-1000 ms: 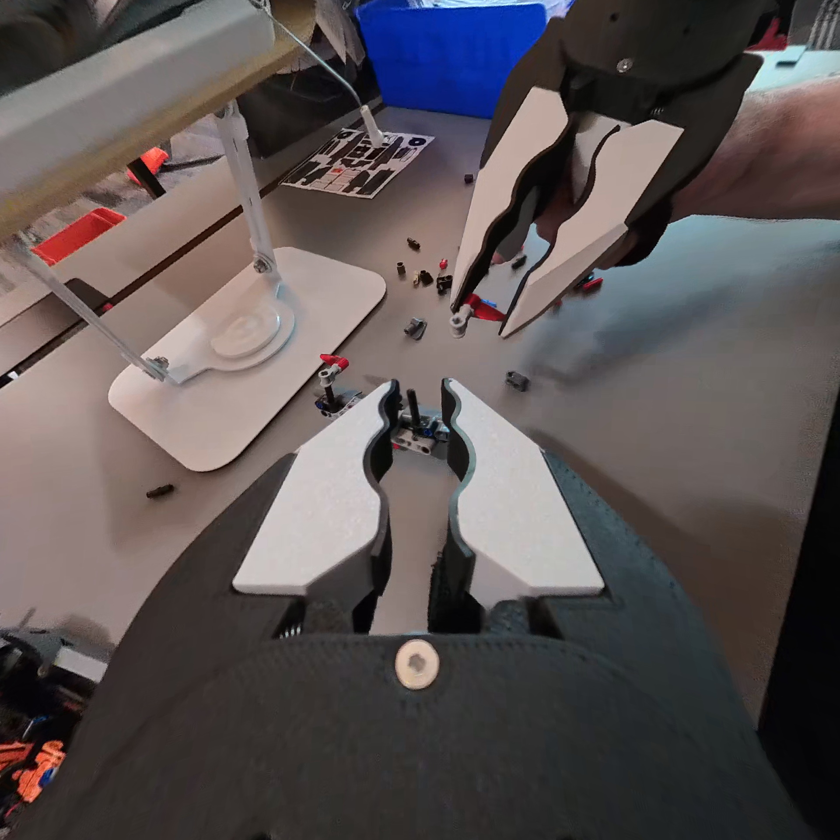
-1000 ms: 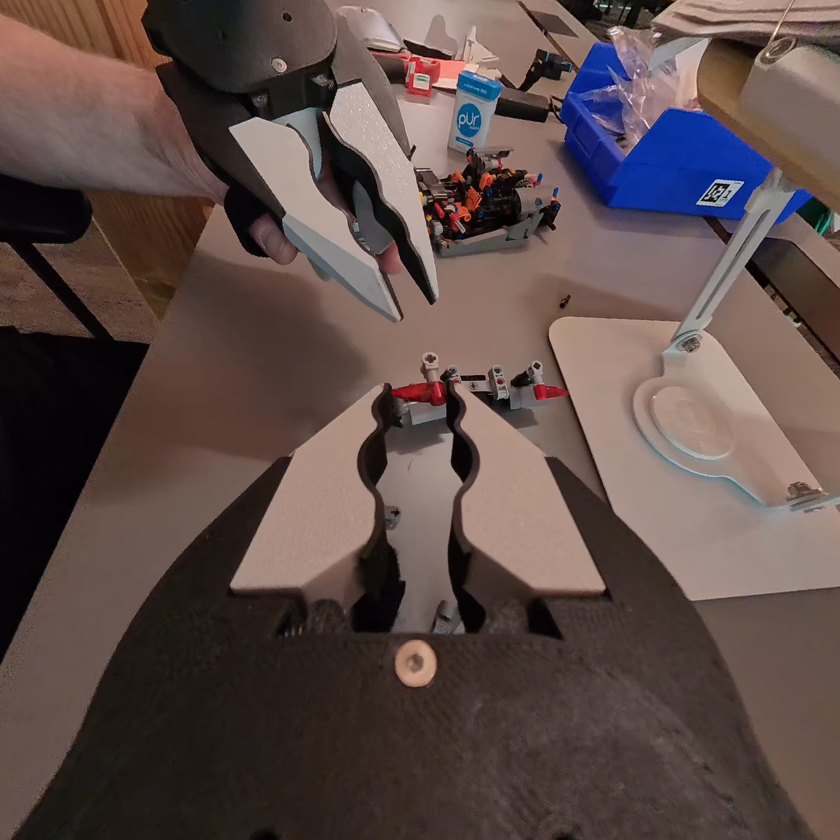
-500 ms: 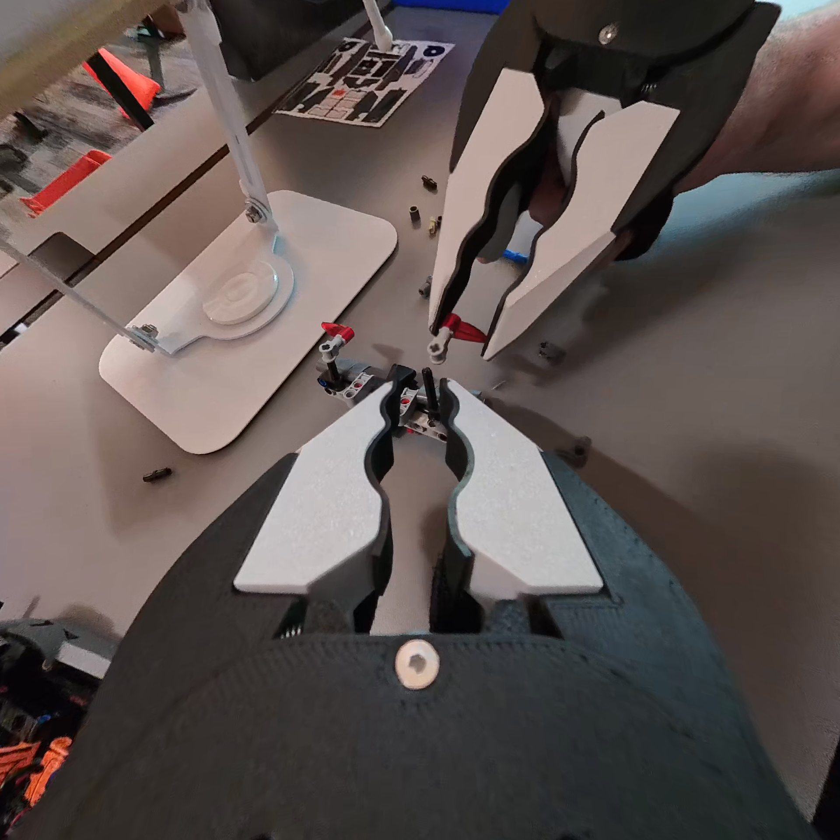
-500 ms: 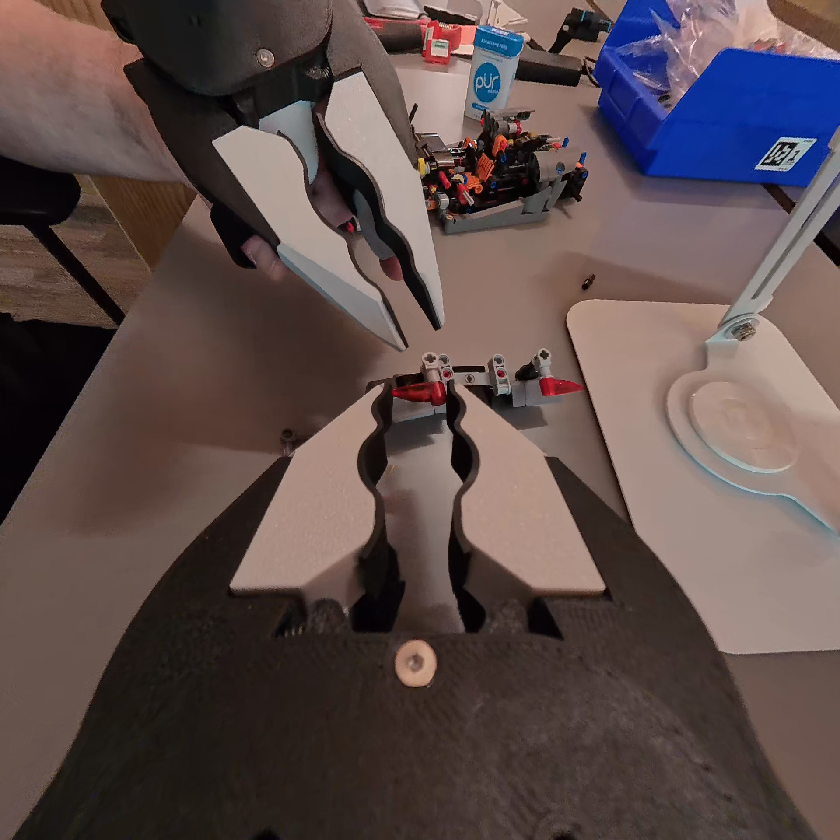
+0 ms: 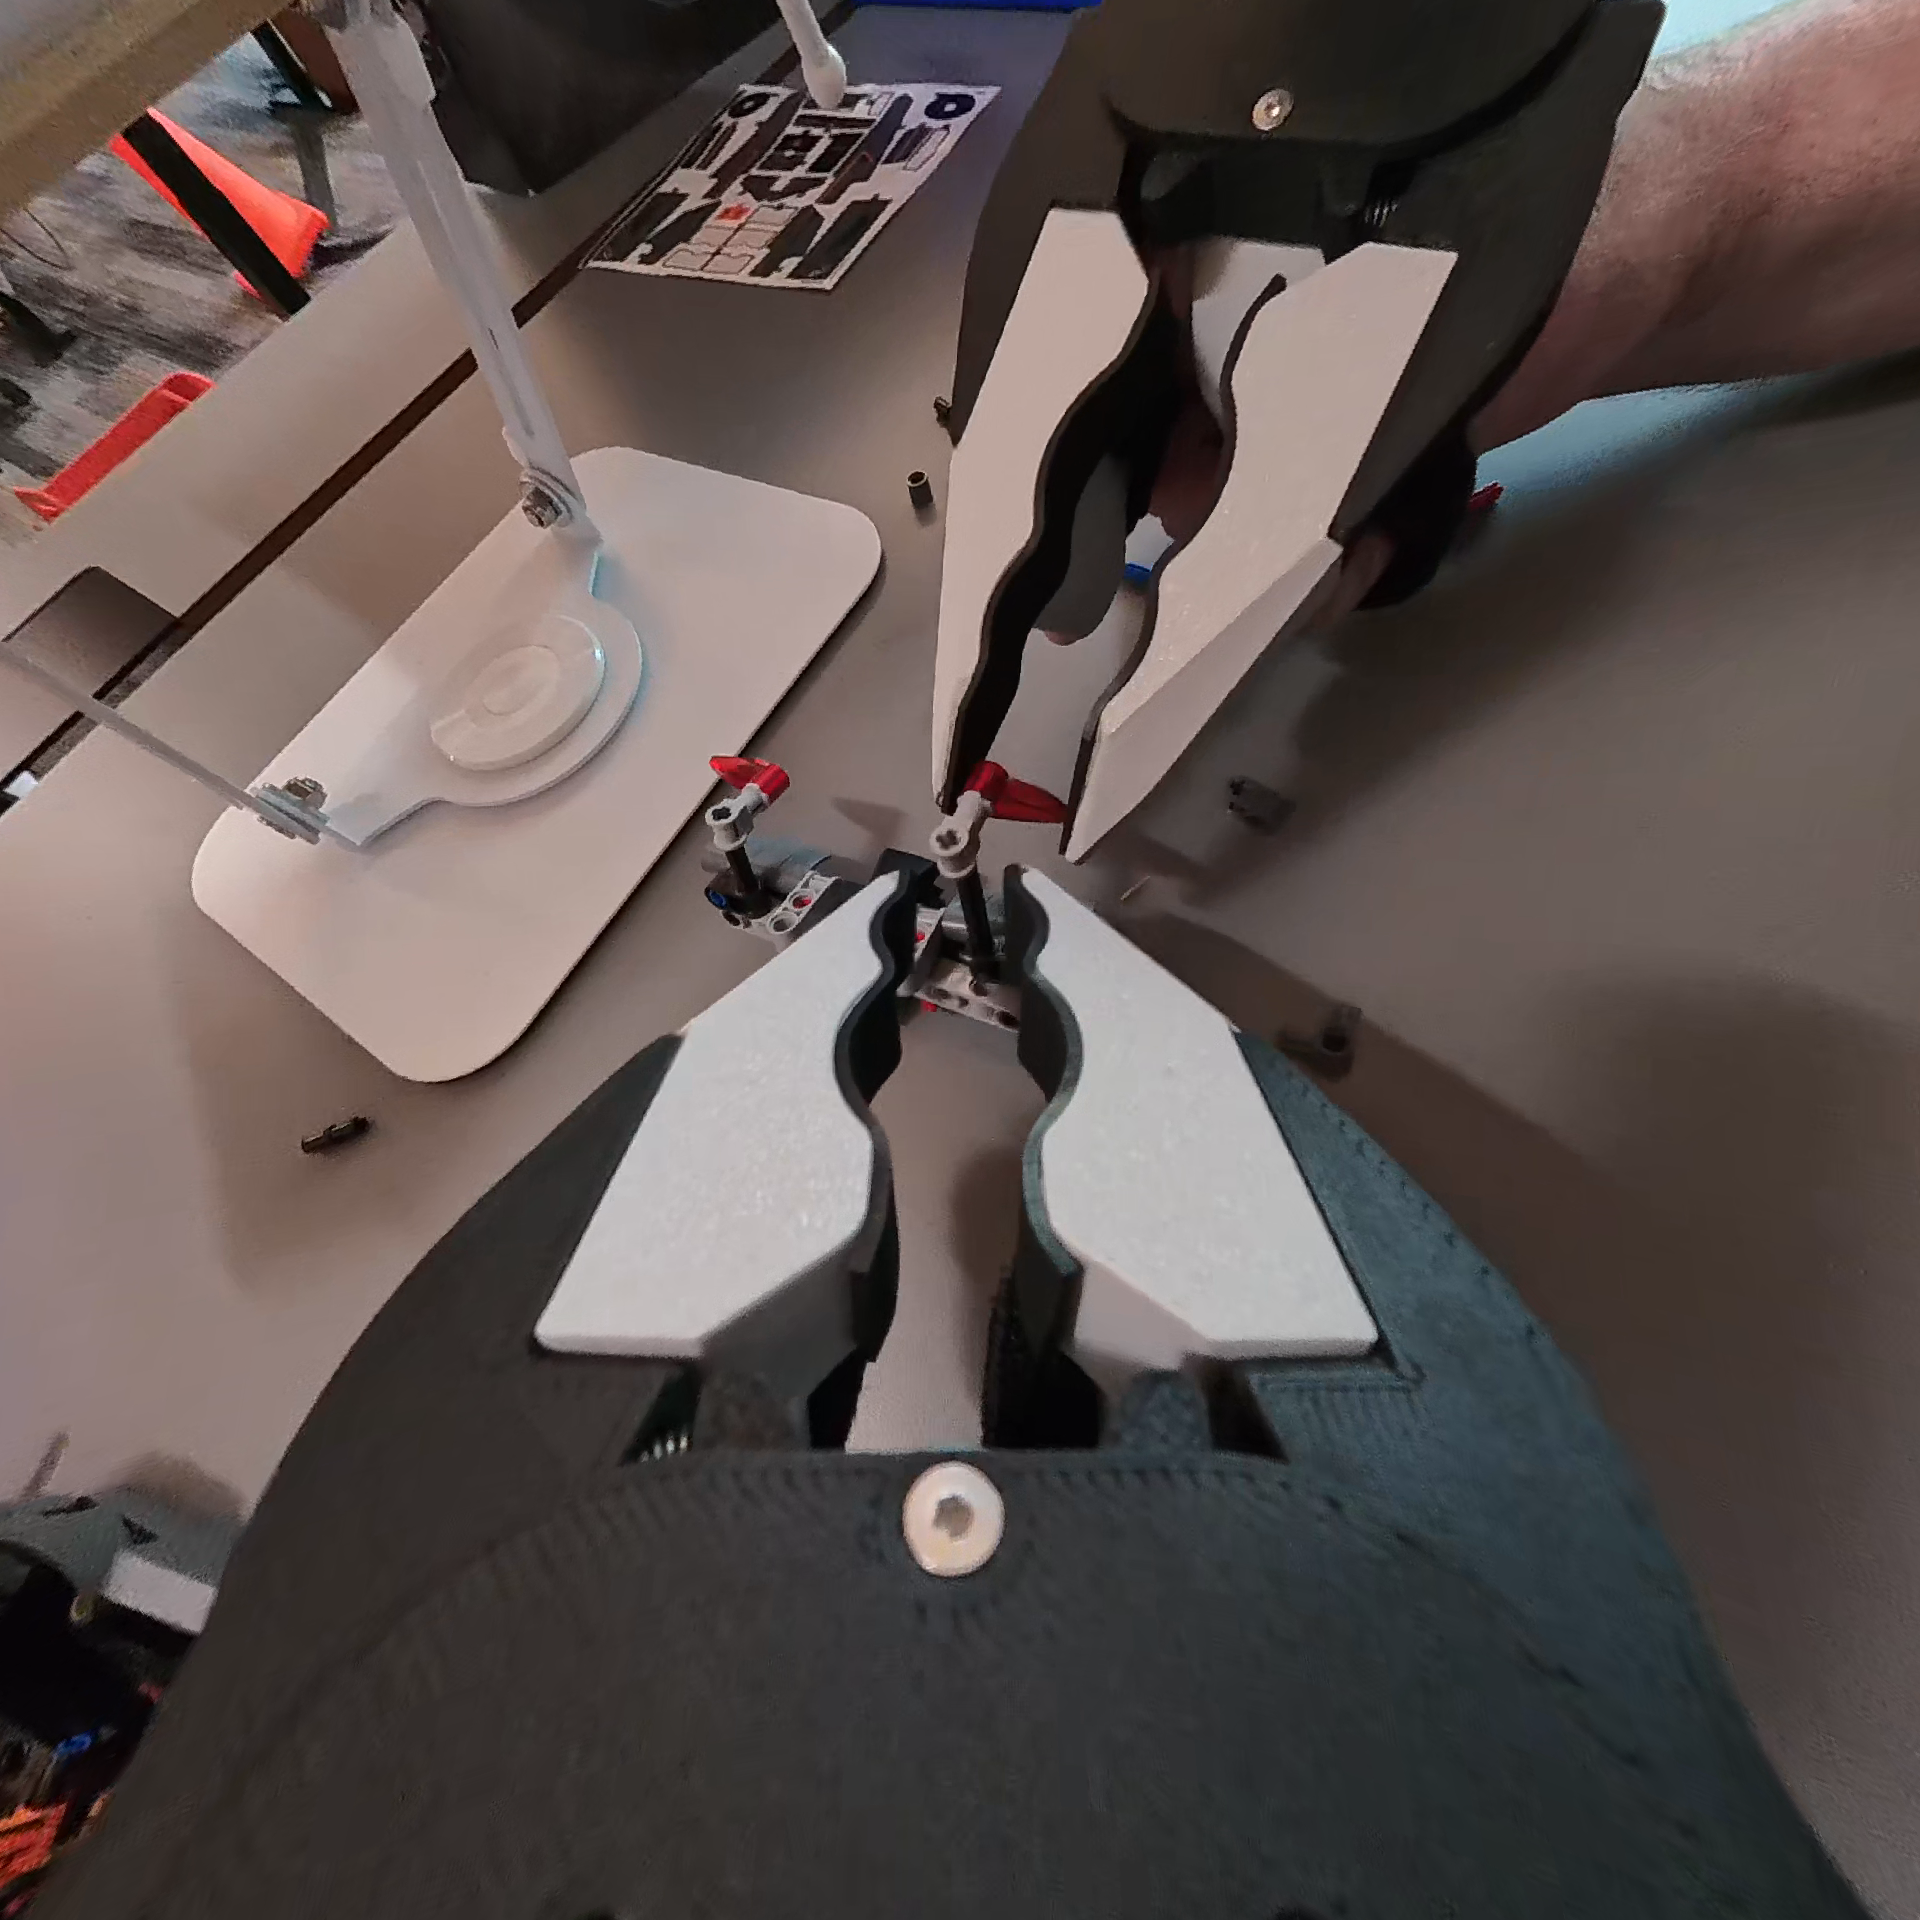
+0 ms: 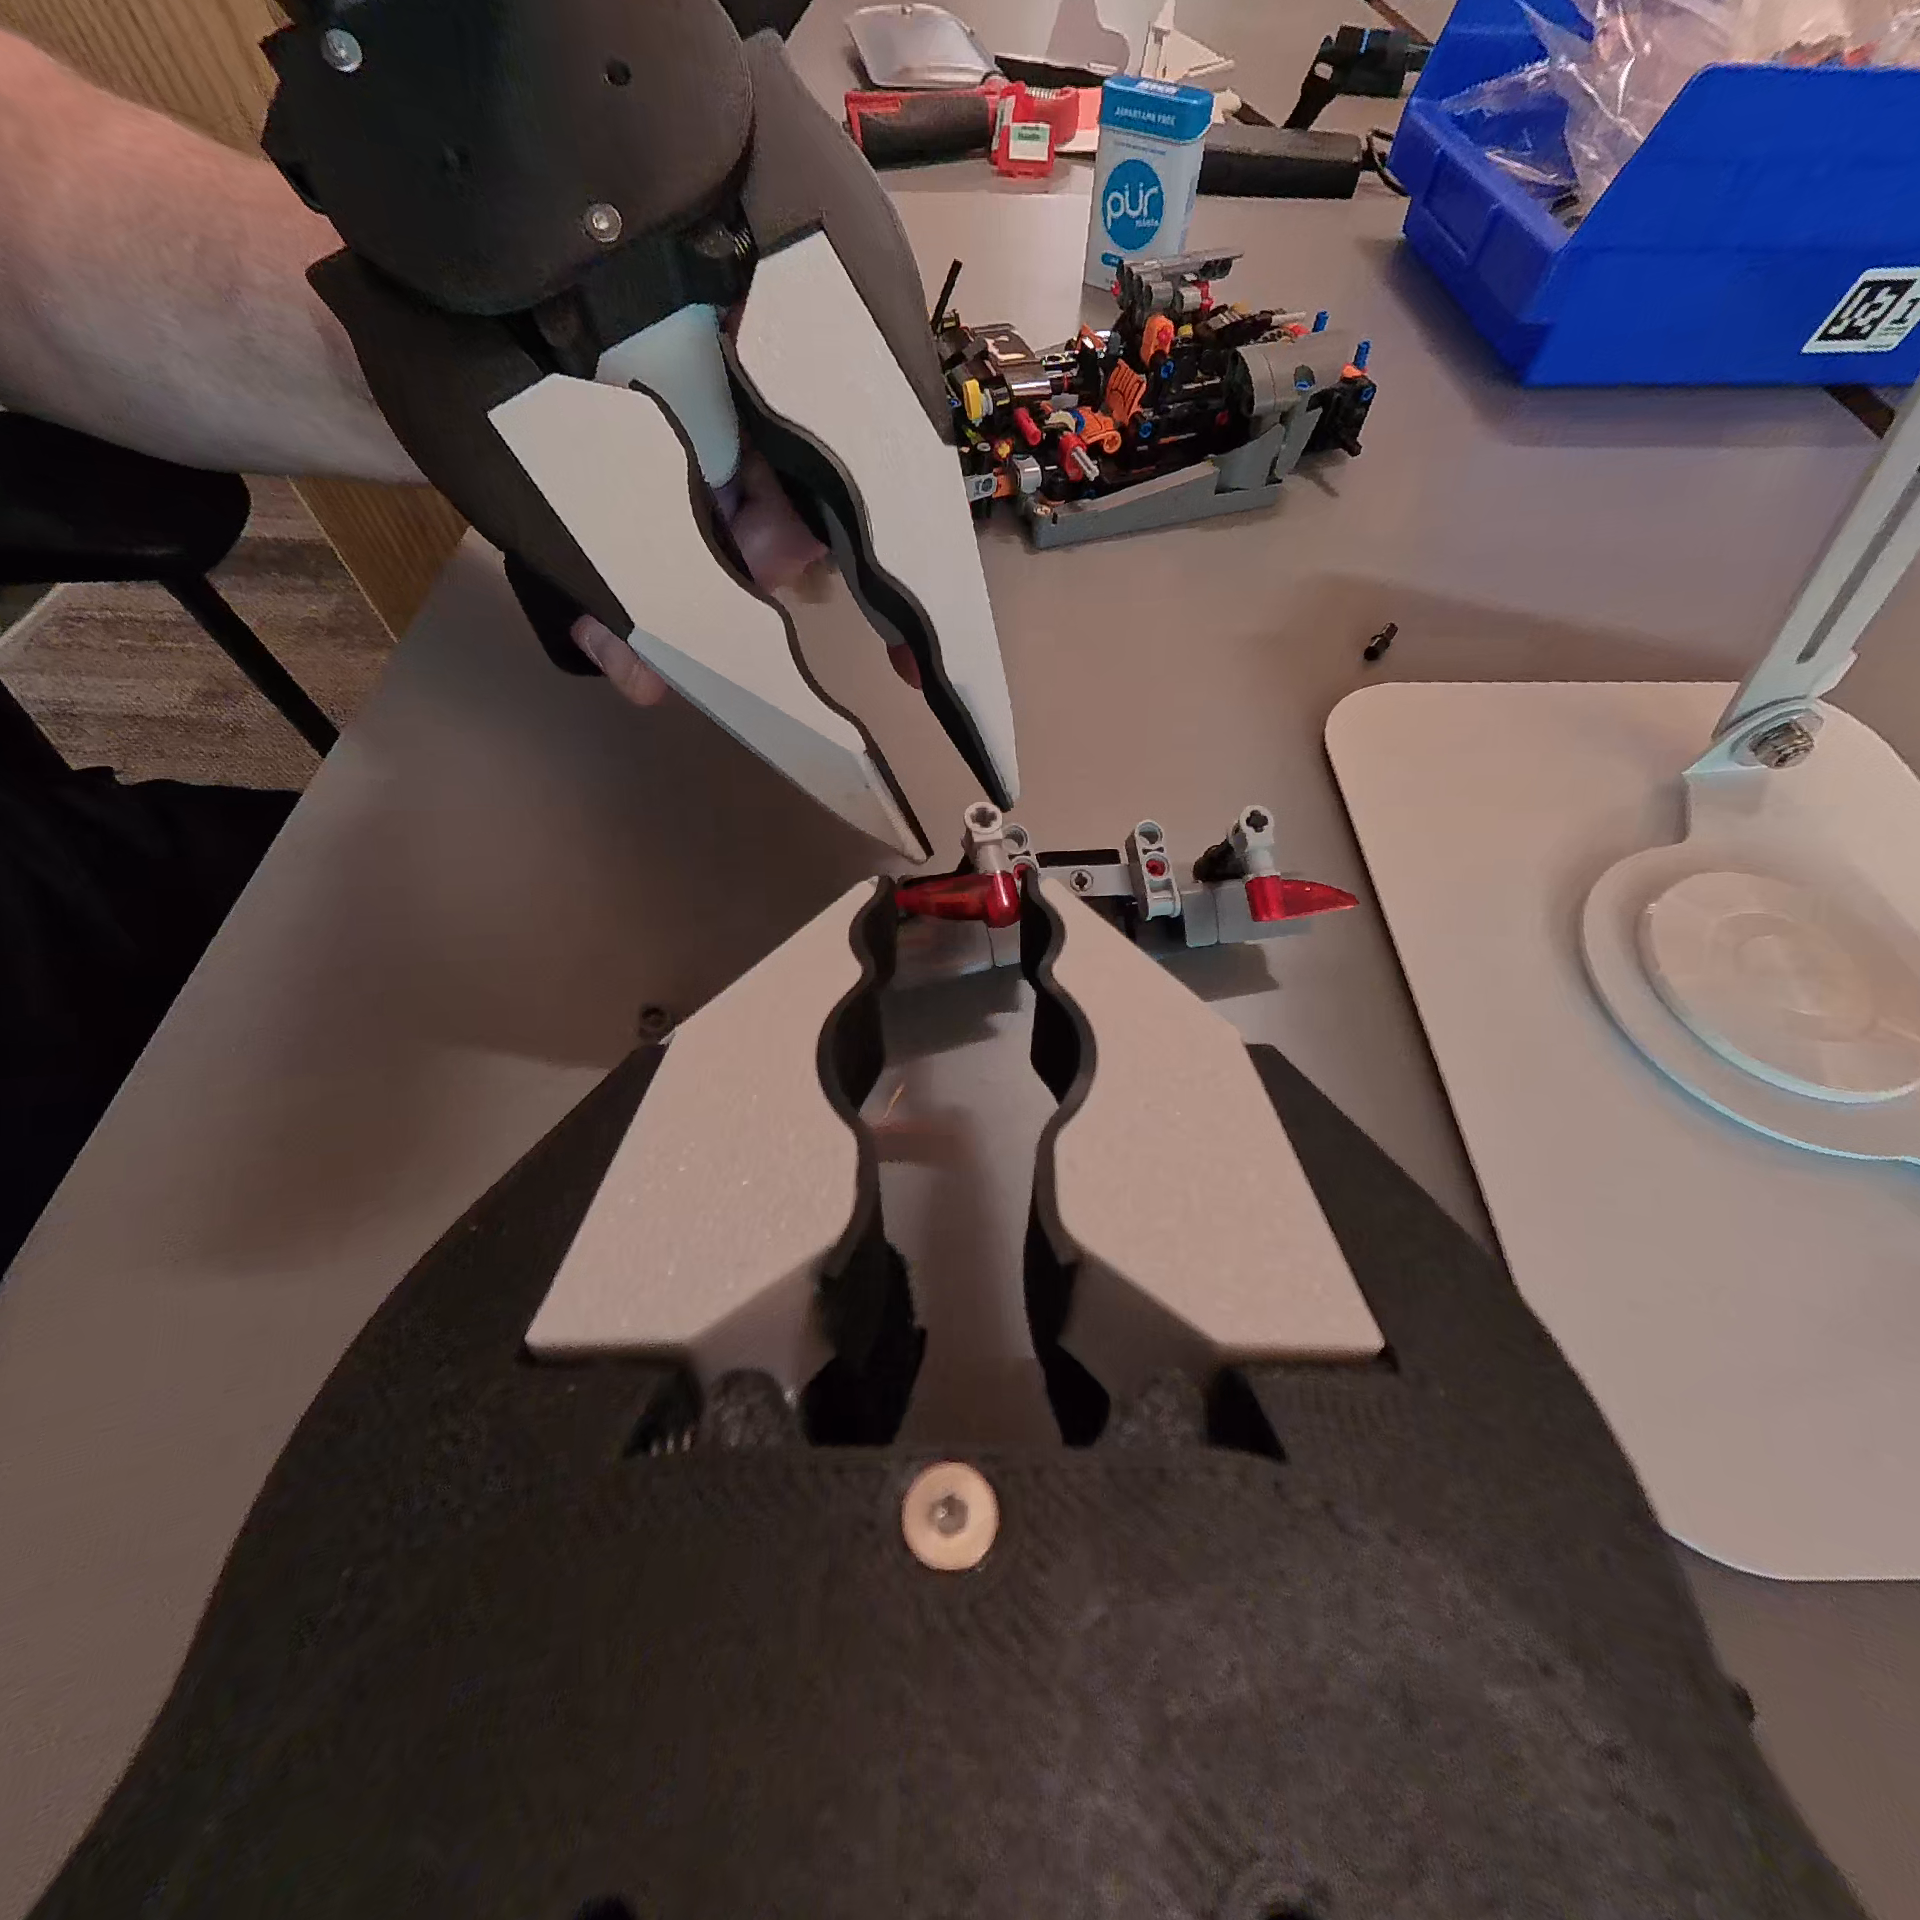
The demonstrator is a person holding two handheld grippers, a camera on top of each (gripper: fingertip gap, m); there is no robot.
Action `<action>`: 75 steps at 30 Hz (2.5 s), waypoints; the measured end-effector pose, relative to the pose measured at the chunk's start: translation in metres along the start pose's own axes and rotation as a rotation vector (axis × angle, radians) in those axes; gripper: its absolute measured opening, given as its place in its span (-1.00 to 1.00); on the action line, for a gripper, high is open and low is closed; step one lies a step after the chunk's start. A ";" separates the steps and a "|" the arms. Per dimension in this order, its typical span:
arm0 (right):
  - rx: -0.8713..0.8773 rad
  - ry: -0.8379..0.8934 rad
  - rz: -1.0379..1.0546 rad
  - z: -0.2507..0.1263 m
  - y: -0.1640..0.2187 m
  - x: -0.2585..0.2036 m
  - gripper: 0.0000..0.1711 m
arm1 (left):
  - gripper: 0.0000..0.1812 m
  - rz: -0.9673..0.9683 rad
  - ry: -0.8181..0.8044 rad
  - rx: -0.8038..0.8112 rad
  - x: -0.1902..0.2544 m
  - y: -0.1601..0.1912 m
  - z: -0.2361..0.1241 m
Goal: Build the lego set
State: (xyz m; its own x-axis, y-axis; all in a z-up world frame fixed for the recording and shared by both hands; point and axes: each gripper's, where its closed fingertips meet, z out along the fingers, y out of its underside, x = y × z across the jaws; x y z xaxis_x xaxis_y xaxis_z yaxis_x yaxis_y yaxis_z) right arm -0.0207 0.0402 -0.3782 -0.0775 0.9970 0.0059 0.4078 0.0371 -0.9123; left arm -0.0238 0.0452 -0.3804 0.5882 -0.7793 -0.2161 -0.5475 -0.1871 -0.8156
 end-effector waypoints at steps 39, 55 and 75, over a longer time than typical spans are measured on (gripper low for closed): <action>-0.057 -0.057 -0.035 0.008 0.002 -0.005 -0.76 | -0.91 0.072 0.016 0.011 -0.005 -0.007 -0.005; -0.081 -0.085 -0.011 0.011 0.000 -0.010 -0.76 | -1.00 -0.081 0.143 -0.020 -0.002 -0.002 -0.001; -0.110 -0.082 0.005 0.011 0.001 -0.013 -0.76 | -1.00 -0.142 0.172 0.028 0.000 0.001 -0.010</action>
State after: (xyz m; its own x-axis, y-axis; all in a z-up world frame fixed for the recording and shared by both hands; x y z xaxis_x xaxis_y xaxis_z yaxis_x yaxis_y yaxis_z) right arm -0.0291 0.0268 -0.3838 -0.1475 0.9884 -0.0360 0.5057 0.0441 -0.8616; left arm -0.0304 0.0390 -0.3756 0.5467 -0.8373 -0.0052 -0.4479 -0.2872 -0.8467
